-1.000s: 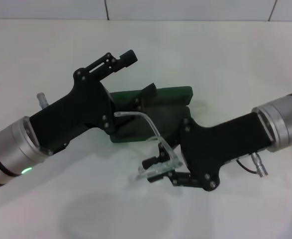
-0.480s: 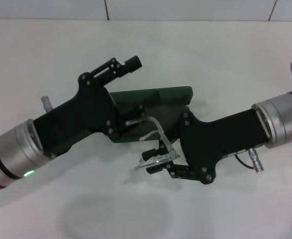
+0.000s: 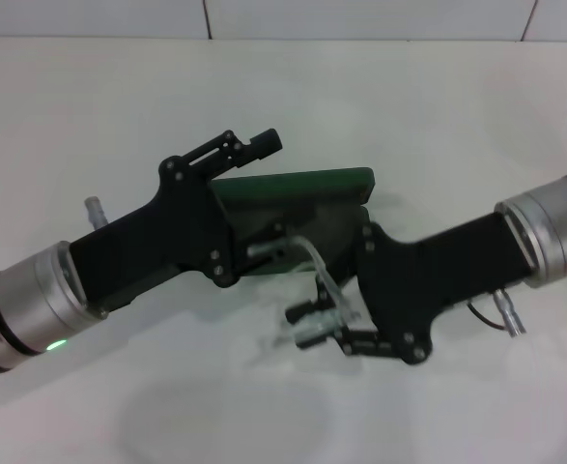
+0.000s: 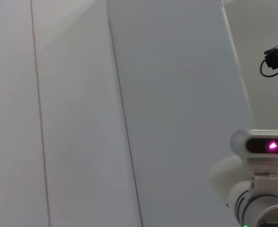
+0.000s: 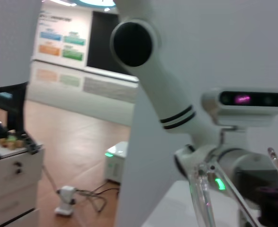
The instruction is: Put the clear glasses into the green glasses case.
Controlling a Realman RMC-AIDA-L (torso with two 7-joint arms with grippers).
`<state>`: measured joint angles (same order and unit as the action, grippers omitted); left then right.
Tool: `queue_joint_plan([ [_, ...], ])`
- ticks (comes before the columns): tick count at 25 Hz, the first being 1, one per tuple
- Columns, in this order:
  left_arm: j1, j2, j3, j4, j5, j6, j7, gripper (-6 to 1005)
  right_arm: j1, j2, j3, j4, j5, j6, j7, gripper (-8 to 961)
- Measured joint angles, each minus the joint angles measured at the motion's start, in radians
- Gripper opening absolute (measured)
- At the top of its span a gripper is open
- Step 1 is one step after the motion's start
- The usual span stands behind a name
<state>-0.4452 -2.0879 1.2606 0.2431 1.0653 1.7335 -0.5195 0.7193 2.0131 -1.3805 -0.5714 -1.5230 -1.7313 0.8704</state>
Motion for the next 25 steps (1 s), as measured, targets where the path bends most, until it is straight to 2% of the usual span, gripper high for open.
queue_joint_plan([
  [7, 0.015, 0.0, -0.027, 0.001, -0.012, -0.015, 0.018, 667, -0.015, -0.001, -0.001, -0.033, -0.028, -0.047, 0.006, 126],
  [13, 0.012, -0.004, -0.021, 0.008, 0.0, -0.007, 0.024, 667, -0.009, -0.001, 0.003, -0.036, -0.052, -0.017, 0.034, 126],
  [25, 0.001, -0.001, 0.045, 0.023, 0.028, -0.005, 0.038, 666, -0.007, -0.001, 0.01, -0.049, -0.054, 0.014, 0.065, 126],
])
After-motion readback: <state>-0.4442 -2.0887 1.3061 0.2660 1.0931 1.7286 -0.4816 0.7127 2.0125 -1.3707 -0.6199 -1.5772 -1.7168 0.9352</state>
